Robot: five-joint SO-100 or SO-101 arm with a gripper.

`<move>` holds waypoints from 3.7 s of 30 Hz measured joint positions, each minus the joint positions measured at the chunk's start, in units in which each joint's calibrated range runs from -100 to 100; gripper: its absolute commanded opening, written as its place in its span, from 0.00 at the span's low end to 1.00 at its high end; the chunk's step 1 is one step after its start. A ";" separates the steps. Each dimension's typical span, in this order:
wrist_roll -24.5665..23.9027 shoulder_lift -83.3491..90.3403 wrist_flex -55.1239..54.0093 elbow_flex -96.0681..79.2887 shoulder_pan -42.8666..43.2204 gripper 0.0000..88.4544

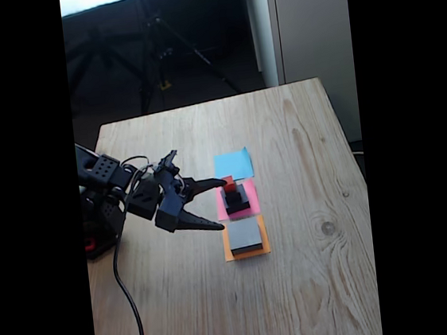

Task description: Tower of hanoi

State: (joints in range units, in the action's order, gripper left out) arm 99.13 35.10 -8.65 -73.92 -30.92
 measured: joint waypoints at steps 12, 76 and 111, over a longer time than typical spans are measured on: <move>0.00 -19.58 -29.54 -2.26 1.45 0.52; 0.00 -70.03 -71.34 9.82 -2.37 0.51; 0.00 -73.11 -76.62 4.09 -3.41 0.51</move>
State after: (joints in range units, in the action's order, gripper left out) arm 99.13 -38.01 -85.27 -69.84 -34.33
